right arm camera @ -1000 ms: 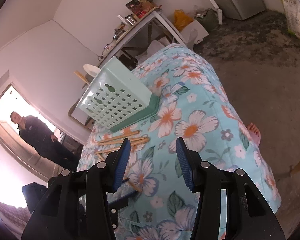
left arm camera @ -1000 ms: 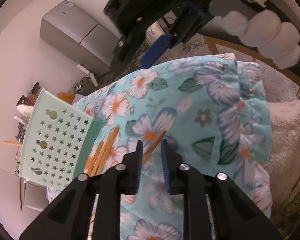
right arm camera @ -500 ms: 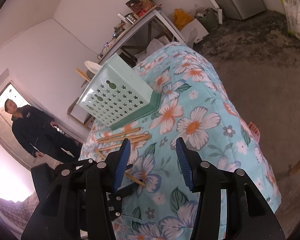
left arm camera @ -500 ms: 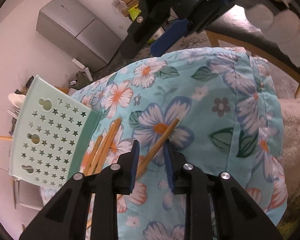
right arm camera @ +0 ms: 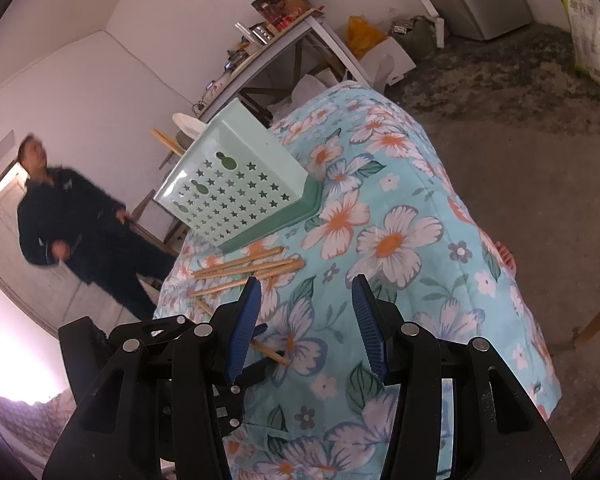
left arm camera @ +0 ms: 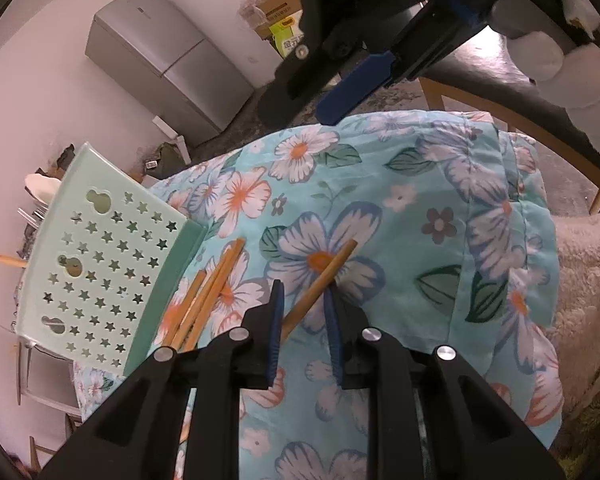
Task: Organize utensils
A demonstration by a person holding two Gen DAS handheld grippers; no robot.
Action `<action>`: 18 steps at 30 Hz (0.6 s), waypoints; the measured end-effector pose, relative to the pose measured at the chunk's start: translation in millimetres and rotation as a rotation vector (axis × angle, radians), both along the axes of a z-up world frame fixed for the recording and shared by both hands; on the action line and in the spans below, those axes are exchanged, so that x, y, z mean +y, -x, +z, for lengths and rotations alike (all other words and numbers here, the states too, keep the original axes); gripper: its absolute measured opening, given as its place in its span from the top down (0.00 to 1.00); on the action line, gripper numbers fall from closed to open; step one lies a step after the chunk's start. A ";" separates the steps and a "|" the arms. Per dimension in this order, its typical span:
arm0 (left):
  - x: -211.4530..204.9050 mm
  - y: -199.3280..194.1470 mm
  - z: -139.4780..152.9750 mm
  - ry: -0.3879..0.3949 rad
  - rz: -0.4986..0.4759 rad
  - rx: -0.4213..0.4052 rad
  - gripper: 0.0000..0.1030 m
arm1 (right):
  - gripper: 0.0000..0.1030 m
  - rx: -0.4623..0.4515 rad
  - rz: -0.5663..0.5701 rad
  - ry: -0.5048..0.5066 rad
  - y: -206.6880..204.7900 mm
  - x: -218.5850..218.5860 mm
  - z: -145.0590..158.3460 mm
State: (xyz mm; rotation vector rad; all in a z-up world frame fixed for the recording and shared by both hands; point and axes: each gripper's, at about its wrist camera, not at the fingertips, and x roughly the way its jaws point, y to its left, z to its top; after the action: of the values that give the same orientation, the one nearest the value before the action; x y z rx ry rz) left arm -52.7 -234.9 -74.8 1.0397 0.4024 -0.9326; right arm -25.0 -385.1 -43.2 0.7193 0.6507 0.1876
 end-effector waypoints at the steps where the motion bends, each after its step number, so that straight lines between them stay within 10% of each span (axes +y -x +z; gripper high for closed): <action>1: 2.4 3.9 1.0 0.006 0.002 -0.009 0.81 | 0.55 0.003 0.000 0.003 1.5 0.8 0.1; 18: 40.3 70.3 19.9 0.083 0.011 -0.106 0.82 | 0.55 0.074 0.038 -0.005 43.0 41.8 -18.2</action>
State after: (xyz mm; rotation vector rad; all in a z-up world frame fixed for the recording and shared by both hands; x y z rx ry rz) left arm -123.0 -194.6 -54.9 1.0060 0.2785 -0.8733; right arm -68.0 -343.3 -61.4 0.7212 0.7354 0.1986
